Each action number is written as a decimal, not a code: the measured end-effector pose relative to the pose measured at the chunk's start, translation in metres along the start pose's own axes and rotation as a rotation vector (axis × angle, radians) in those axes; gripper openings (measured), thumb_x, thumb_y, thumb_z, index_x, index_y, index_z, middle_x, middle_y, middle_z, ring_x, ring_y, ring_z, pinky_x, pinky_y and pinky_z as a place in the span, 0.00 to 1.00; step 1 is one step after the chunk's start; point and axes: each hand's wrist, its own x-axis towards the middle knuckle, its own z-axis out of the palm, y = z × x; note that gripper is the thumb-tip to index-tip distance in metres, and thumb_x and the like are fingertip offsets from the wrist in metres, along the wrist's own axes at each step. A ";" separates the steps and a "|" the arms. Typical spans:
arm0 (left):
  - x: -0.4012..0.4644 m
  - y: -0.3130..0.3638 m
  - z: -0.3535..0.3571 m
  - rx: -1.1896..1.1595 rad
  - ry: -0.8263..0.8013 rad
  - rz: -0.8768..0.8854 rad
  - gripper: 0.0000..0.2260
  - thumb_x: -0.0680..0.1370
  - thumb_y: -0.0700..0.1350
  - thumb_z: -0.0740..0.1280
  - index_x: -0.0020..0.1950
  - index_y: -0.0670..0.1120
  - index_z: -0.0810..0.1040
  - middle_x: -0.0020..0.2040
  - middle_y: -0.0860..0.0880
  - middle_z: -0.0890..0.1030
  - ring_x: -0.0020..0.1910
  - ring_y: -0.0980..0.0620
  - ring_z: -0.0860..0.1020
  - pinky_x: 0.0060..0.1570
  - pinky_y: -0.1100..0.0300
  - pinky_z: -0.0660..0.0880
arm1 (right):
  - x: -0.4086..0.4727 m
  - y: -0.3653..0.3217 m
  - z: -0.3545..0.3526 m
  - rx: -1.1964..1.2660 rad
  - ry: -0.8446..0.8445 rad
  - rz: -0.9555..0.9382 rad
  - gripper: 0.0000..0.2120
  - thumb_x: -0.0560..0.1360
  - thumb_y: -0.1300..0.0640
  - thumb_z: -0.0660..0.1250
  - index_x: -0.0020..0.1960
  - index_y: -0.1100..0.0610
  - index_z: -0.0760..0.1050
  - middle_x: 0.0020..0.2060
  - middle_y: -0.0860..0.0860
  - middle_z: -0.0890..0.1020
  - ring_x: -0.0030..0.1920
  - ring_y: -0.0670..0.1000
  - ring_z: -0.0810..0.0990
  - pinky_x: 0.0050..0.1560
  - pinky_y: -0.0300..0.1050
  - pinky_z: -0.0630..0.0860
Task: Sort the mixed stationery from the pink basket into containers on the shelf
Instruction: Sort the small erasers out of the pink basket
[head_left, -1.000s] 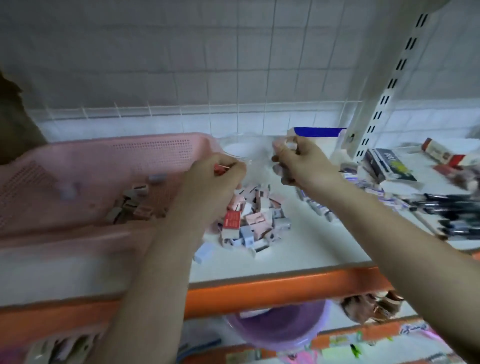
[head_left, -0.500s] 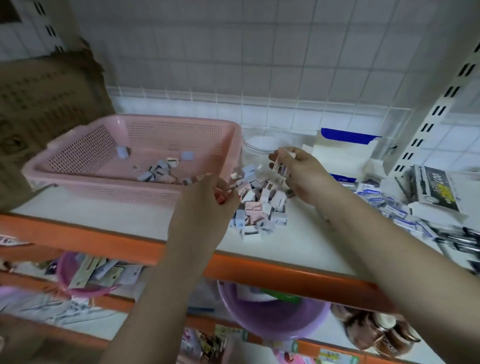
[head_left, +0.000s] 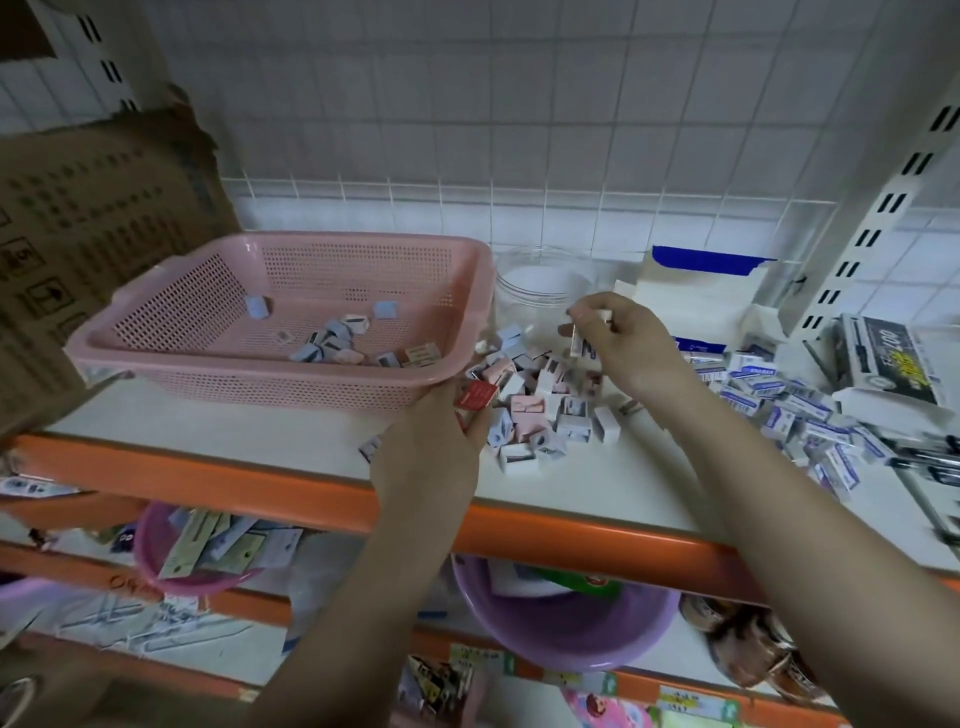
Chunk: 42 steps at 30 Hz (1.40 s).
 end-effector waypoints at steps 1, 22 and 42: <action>0.001 -0.002 0.001 -0.012 0.016 0.015 0.15 0.77 0.59 0.62 0.63 0.58 0.72 0.56 0.54 0.78 0.53 0.47 0.77 0.45 0.54 0.72 | 0.004 0.002 -0.002 -0.170 0.004 -0.023 0.13 0.81 0.50 0.57 0.59 0.57 0.72 0.42 0.50 0.81 0.33 0.44 0.78 0.36 0.38 0.72; 0.005 0.075 0.042 -0.711 -0.237 0.540 0.15 0.69 0.46 0.75 0.54 0.54 0.78 0.43 0.63 0.80 0.42 0.69 0.77 0.40 0.75 0.70 | -0.075 0.025 -0.054 0.341 0.204 0.088 0.04 0.77 0.57 0.66 0.47 0.56 0.79 0.35 0.63 0.80 0.34 0.55 0.76 0.36 0.47 0.73; -0.101 0.430 0.208 -0.662 -0.694 0.777 0.18 0.79 0.41 0.64 0.68 0.47 0.68 0.55 0.48 0.74 0.43 0.50 0.75 0.42 0.61 0.74 | -0.138 0.184 -0.420 -0.390 0.862 0.316 0.07 0.77 0.55 0.65 0.50 0.57 0.78 0.36 0.57 0.79 0.28 0.50 0.72 0.25 0.33 0.64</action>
